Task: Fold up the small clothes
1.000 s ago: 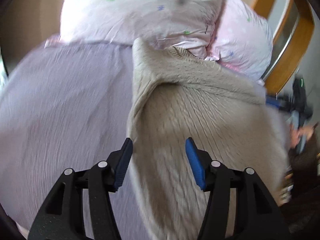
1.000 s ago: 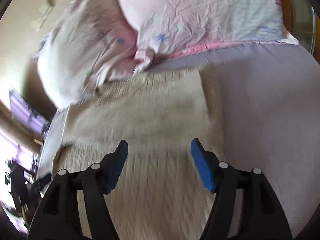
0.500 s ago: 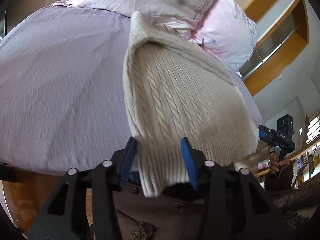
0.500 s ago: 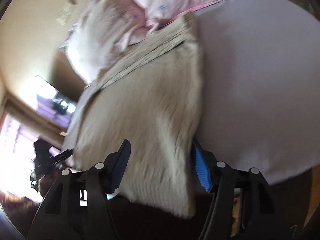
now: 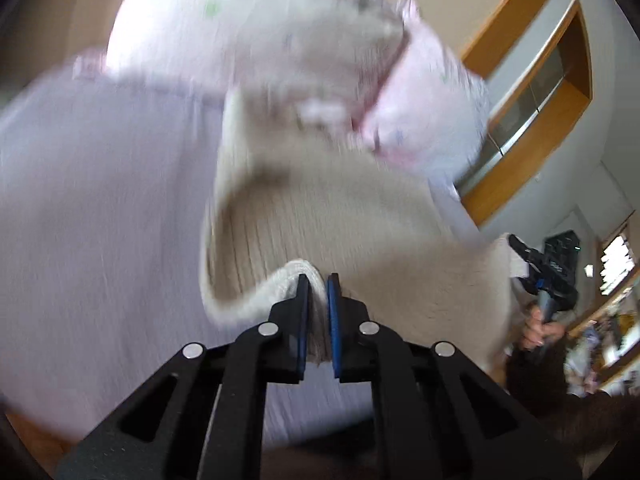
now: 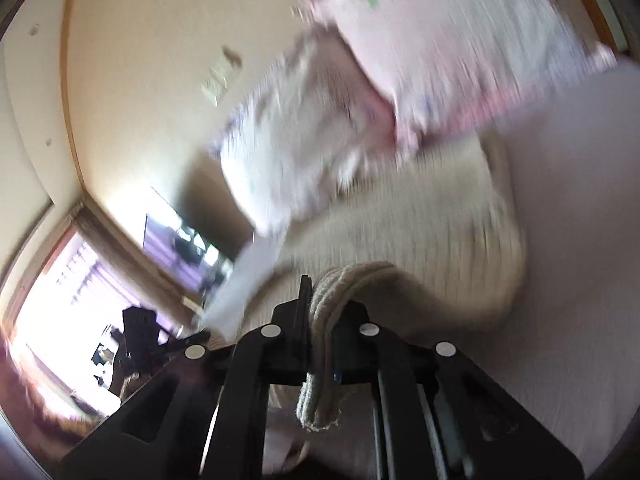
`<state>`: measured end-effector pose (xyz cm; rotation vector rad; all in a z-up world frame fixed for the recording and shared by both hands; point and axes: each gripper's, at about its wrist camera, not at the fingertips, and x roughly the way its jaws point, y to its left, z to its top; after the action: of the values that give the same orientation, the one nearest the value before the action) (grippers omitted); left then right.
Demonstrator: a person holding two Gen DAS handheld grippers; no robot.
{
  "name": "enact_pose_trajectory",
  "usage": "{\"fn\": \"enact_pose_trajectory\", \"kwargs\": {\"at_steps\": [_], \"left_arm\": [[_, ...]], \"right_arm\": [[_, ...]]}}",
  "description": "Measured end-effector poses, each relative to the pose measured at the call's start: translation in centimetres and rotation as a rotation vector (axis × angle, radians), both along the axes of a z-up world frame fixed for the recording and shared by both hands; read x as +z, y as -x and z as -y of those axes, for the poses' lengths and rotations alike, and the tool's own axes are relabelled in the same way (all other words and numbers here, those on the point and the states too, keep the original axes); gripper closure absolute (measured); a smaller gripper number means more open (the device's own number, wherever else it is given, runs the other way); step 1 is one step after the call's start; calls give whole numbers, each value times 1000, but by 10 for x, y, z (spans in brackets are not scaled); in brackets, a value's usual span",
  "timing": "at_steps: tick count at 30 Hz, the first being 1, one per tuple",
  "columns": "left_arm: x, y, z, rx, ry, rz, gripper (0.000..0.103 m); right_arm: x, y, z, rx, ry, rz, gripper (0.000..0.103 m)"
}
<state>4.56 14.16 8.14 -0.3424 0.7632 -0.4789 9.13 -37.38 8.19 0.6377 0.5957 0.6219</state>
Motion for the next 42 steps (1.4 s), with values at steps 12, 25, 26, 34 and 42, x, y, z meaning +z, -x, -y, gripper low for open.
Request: {"fn": "enact_pose_trajectory", "kwargs": {"at_steps": [12,25,26,34,42], "left_arm": [[-26,-256,16,267,-57,-102,96],[-25,-196,-18,166,87,-180,41],[-32,-195,-15,158,86,-204,40],[-59,-211,4,186,46,-273,44],[-68,-216,3,226,310,-329,88]], "right_arm": [[-64,-230,26,-410,76,-377,94],[-28,-139,54,-547,-24,-74,1],[-31,-139,55,-547,-19,-83,1],[-36,-148,48,-503,-34,-80,1],[-38,-151,48,-454,-65,-95,1]]}}
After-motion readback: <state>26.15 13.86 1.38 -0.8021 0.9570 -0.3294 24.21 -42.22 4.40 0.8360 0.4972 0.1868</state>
